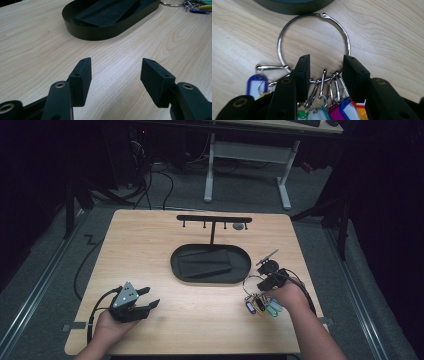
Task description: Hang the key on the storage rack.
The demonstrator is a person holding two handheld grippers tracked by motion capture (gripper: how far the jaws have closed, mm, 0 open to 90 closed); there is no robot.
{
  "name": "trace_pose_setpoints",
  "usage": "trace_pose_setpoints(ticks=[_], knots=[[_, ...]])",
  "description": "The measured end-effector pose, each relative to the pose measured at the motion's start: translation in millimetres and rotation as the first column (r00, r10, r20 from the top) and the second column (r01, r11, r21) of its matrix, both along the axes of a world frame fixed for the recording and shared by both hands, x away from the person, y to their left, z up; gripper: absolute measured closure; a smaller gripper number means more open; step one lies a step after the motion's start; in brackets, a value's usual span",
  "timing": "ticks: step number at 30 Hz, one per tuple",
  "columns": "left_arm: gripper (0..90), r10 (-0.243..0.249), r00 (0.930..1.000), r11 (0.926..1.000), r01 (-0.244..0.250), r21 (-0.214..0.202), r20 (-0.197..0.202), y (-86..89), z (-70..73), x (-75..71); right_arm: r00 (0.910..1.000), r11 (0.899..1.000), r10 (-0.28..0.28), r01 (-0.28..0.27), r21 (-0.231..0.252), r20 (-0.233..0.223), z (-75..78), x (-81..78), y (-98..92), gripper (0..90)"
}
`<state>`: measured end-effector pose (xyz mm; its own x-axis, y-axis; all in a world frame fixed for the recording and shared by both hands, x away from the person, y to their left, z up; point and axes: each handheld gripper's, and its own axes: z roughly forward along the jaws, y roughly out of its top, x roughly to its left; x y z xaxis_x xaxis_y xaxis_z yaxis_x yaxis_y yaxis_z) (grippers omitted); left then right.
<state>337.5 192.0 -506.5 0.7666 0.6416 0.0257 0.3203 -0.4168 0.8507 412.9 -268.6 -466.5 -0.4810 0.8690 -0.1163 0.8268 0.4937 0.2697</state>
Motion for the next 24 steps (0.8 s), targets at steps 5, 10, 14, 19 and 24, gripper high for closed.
trace_pose_setpoints(ticks=[5, 10, 14, 19, 24], knots=[[42.1, -0.011, 0.9998, 0.9998, 0.012, 0.014, -0.017, 1.7, -1.4, -2.6, 0.9989, 1.0, -0.015, 0.015, -0.009, -0.044, -9.4, 12.8, -4.9, 64.9], [42.2, -0.017, 0.9998, 0.9997, 0.016, 0.02, 0.009, 1.0, 1.8, -7.6, 0.9963, 0.999, -0.032, 0.03, -0.019, -0.079, -15.5, 22.4, -5.1, 66.4], [42.6, -0.023, 0.9996, 0.9995, 0.022, 0.022, 0.017, -0.7, 2.5, -9.8, 0.9954, 0.998, -0.045, 0.041, -0.041, -0.085, -21.7, 27.7, -5.8, 68.0], [42.3, -0.033, 0.9991, 0.9988, 0.032, 0.036, 0.026, -3.9, 2.5, -12.3, 0.9919, 0.999, -0.046, 0.045, -0.015, -0.118, -22.0, 31.3, -9.8, 82.7], [42.3, -0.027, 0.9993, 0.9985, 0.025, 0.048, 0.027, -3.5, 1.2, -13.2, 0.9929, 0.998, -0.02, 0.013, -0.065, -0.117, -22.1, 22.9, -3.9, 84.8]])
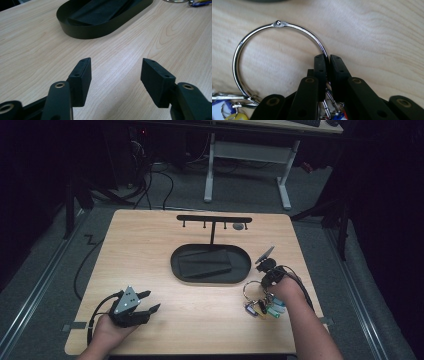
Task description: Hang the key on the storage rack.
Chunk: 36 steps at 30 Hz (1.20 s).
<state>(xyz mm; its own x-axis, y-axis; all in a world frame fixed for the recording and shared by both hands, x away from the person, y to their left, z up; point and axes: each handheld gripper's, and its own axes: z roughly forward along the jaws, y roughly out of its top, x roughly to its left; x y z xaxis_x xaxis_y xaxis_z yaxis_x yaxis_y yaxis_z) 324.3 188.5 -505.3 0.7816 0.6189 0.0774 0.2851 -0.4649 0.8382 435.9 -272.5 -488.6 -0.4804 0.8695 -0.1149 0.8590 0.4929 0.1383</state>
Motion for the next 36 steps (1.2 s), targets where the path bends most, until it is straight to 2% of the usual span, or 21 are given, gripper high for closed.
trace_pose_setpoints(ticks=[9, 11, 14, 16, 23, 25, 28, 32, 33, 34, 35, 36], knots=[[42.4, 0.005, 0.9998, 1.0, -0.005, -0.005, 0.017, 5.1, 3.4, -4.5, 0.9943, 0.997, 0.074, -0.075, -0.019, -0.077, 0.9, -30.4, 18.6, 84.7], [42.4, 0.003, 0.9999, 1.0, -0.003, -0.005, 0.016, 5.0, 3.4, -4.2, 0.9939, 0.997, 0.07, -0.072, -0.025, -0.085, 1.0, -32.9, 22.4, 84.5], [42.3, 0.0, 0.9999, 1.0, 0.0, -0.002, 0.013, 4.1, 2.5, -2.9, 0.9919, 0.995, 0.095, -0.097, -0.022, -0.084, 0.9, -30.6, 25.3, 82.7], [42.3, -0.003, 0.9999, 1.0, 0.003, -0.002, 0.011, 3.3, 2.2, -2.3, 0.9911, 0.994, 0.104, -0.106, -0.021, -0.084, 1.0, -26.6, 28.2, 77.4], [42.3, -0.005, 1.0, 1.0, 0.005, 0.003, 0.006, 2.9, 0.5, -0.5, 0.9789, 0.987, 0.157, -0.161, -0.024, -0.13, 1.1, -12.4, 37.3, 68.4], [42.4, -0.006, 1.0, 1.0, 0.006, 0.0, 0.003, 3.4, 0.0, -0.2, 0.9763, 0.986, 0.163, -0.168, -0.022, -0.142, 1.3, -10.8, 36.9, 69.6], [42.4, -0.005, 1.0, 1.0, 0.005, -0.002, 0.001, 4.3, -0.3, -0.3, 0.9705, 0.984, 0.179, -0.18, 0.003, -0.162, 0.8, -9.6, 37.0, 76.2], [42.4, -0.007, 1.0, 1.0, 0.007, -0.007, 0.0, 4.6, 0.2, -1.1, 0.9548, 0.972, 0.233, -0.237, 0.002, -0.185, 0.6, -9.1, 41.2, 85.8], [42.4, -0.006, 1.0, 0.9999, 0.006, -0.01, 0.002, 4.6, 0.2, -1.3, 0.9579, 0.974, 0.221, -0.226, -0.004, -0.182, 0.4, -10.1, 42.9, 86.3], [42.4, -0.007, 1.0, 0.9999, 0.007, -0.01, 0.002, 4.7, 0.4, -1.7, 0.9557, 0.972, 0.229, -0.236, -0.015, -0.185, 0.6, -10.3, 44.1, 86.5], [42.4, -0.006, 1.0, 0.9999, 0.007, -0.009, 0.003, 5.0, 0.6, -1.9, 0.9483, 0.963, 0.261, -0.268, -0.012, -0.18, -0.6, -8.8, 42.9, 86.6], [42.4, -0.006, 1.0, 0.9999, 0.006, -0.011, 0.001, 5.5, 0.7, -2.1, 0.9485, 0.964, 0.257, -0.265, -0.017, -0.185, -0.3, -9.1, 43.8, 86.8]])
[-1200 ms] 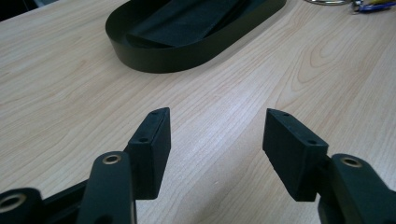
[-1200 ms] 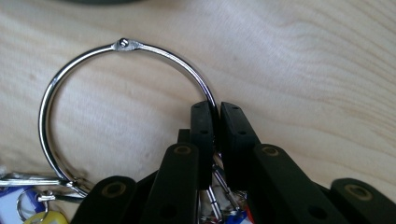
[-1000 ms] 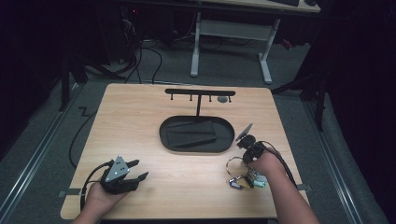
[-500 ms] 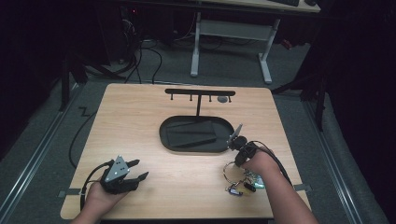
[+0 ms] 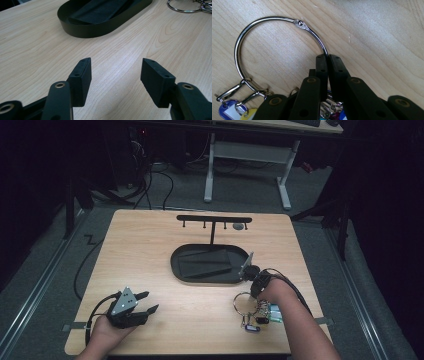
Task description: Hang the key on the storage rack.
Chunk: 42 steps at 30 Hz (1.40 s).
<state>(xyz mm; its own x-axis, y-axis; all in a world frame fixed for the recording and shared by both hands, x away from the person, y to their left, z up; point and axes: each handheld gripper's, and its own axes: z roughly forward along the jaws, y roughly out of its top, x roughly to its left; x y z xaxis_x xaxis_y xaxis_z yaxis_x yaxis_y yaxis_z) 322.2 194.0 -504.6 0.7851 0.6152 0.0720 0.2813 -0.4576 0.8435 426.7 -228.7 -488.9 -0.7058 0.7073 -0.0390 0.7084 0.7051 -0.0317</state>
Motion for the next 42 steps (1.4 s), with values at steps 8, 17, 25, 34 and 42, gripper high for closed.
trace_pose_setpoints(ticks=[8, 17, 25, 34, 42], knots=[[42.4, 0.008, 0.9999, 0.9999, -0.008, -0.014, -0.006, 2.5, 0.0, 1.1, 0.9994, 0.999, -0.033, 0.033, 0.009, 0.013, 1.3, -2.6, -1.6, 87.0], [42.4, 0.013, 0.9999, 0.9997, -0.013, -0.02, -0.006, 3.1, 0.4, 1.9, 0.9969, 0.997, -0.076, 0.075, 0.036, 0.019, 8.8, -7.5, -8.3, 87.1], [42.5, 0.007, 0.9999, 0.9998, -0.007, -0.017, -0.01, 1.5, -0.9, 2.2, 0.995, 0.993, -0.093, 0.09, 0.075, 0.036, 34.1, -19.2, -17.5, 87.1], [42.5, 0.002, 0.9999, 0.9998, -0.002, -0.022, -0.012, 1.3, -0.8, 2.7, 0.9918, 0.99, -0.112, 0.106, 0.096, 0.062, 78.1, -31.4, -19.9, 87.5], [42.4, 0.0, 0.9999, 0.9995, -0.001, -0.031, -0.012, 1.9, -0.6, 2.3, 0.9905, 0.991, -0.096, 0.085, 0.104, 0.099, 109.5, -35.6, -20.4, 87.7]])
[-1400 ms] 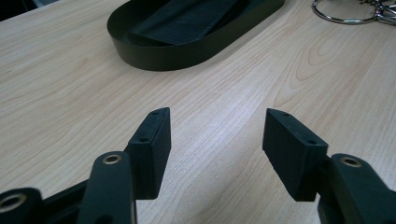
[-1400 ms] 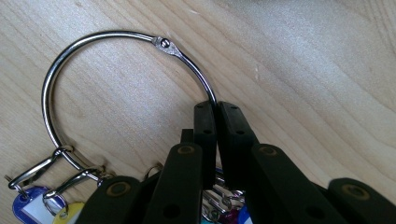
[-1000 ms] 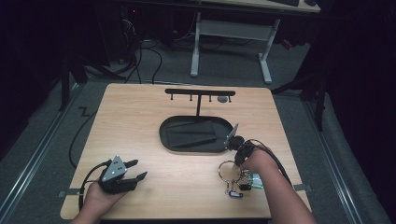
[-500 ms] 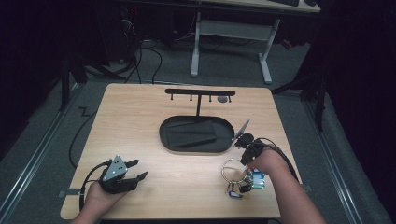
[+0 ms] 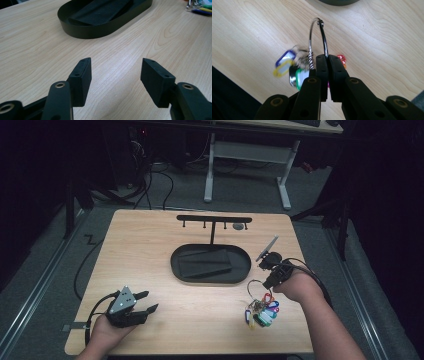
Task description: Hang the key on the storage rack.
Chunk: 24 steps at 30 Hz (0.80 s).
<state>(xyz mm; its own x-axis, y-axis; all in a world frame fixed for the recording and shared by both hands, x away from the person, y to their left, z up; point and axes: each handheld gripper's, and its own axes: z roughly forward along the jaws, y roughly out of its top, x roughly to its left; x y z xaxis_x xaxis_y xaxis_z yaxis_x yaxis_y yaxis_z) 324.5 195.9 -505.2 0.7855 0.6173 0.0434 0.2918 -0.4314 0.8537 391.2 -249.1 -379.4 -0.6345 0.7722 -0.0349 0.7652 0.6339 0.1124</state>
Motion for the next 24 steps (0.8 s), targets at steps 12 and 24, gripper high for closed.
trace_pose_setpoints(ticks=[12, 24], knots=[[42.5, -0.01, 0.9999, 0.9999, 0.01, 0.005, -0.006, -1.4, -1.3, 0.5, 0.9999, 1.0, 0.009, -0.009, 0.015, 0.007, 34.3, 0.8, 5.2, 87.9], [42.4, -0.016, 0.9998, 0.9998, 0.016, 0.01, -0.01, -1.6, -1.8, 1.3, 0.9991, 1.0, -0.005, 0.005, 0.014, 0.043, 67.2, 9.5, 6.3, 87.9]])
